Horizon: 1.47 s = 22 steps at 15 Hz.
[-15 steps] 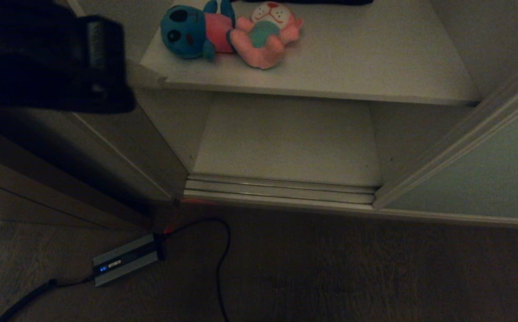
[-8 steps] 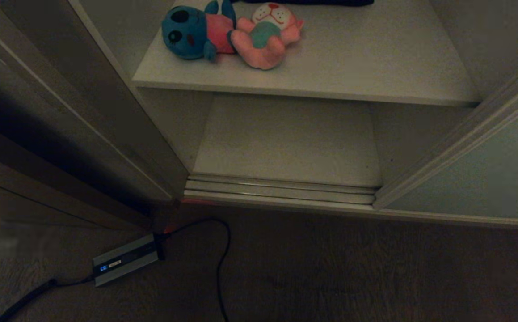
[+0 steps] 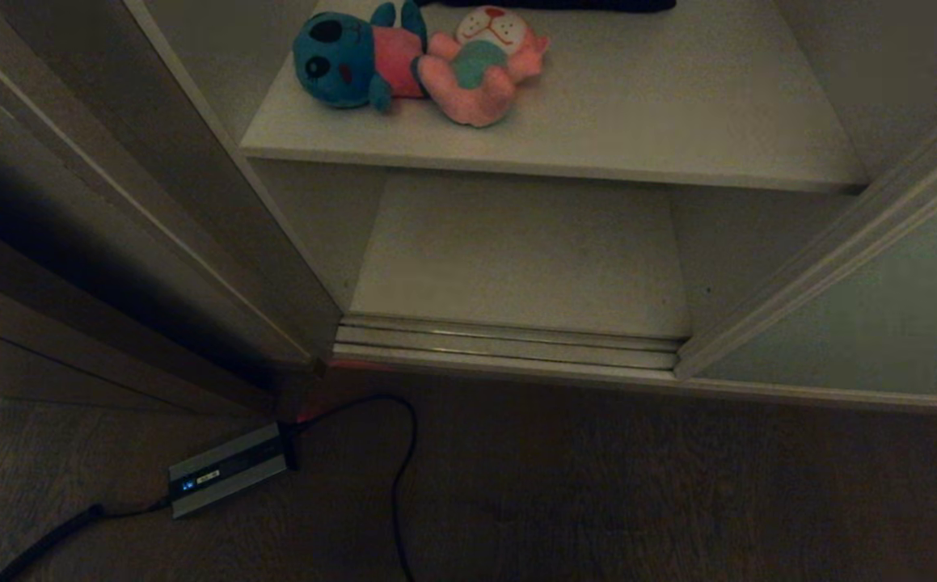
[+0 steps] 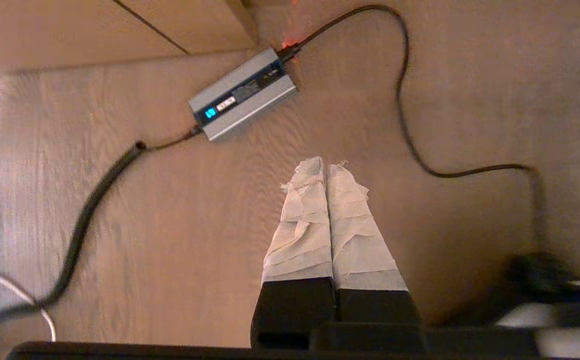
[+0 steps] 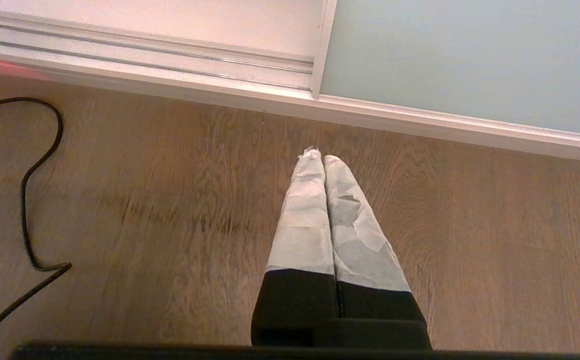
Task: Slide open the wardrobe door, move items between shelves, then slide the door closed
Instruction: Close the door
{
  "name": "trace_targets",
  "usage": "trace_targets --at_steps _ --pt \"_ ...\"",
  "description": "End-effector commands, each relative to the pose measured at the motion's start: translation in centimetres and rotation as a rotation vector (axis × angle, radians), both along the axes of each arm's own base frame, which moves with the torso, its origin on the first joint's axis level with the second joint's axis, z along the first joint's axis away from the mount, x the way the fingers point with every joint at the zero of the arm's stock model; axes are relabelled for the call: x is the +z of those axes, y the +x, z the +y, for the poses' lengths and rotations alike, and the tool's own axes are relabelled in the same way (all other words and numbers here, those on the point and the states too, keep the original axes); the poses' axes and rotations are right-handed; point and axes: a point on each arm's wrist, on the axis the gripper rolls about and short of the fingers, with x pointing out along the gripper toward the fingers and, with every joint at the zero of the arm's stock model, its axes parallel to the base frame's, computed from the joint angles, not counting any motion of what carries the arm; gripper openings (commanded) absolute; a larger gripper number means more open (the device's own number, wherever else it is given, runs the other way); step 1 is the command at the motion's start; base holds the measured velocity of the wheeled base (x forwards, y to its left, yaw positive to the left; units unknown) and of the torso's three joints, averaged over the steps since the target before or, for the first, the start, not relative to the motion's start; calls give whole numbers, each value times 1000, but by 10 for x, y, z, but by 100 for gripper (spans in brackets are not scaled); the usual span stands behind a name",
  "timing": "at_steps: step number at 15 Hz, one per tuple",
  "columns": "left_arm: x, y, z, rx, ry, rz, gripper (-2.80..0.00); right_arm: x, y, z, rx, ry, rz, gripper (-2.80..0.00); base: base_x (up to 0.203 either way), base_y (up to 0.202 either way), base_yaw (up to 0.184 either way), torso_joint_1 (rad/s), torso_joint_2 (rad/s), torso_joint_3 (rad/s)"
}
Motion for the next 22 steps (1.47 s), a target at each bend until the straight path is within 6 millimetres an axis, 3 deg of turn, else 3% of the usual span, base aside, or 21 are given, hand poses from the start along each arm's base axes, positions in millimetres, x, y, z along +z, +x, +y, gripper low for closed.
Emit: trace_targets --at_steps 1,3,5,22 --pt "-51 0 -1 -5 10 -101 -280 -1 0 0 1 0 4 -280 0 0 0 0 0 0" --pt "-65 6 -2 -37 -92 -162 -280 -1 0 0 1 0 5 -280 0 0 0 0 0 0" --pt "-64 9 -3 -37 -145 -237 -280 -1 0 0 1 0 6 -280 0 0 0 0 0 0" --pt "-66 13 -3 -46 -95 -296 -280 -1 0 0 2 0 6 -280 0 0 0 0 0 0"
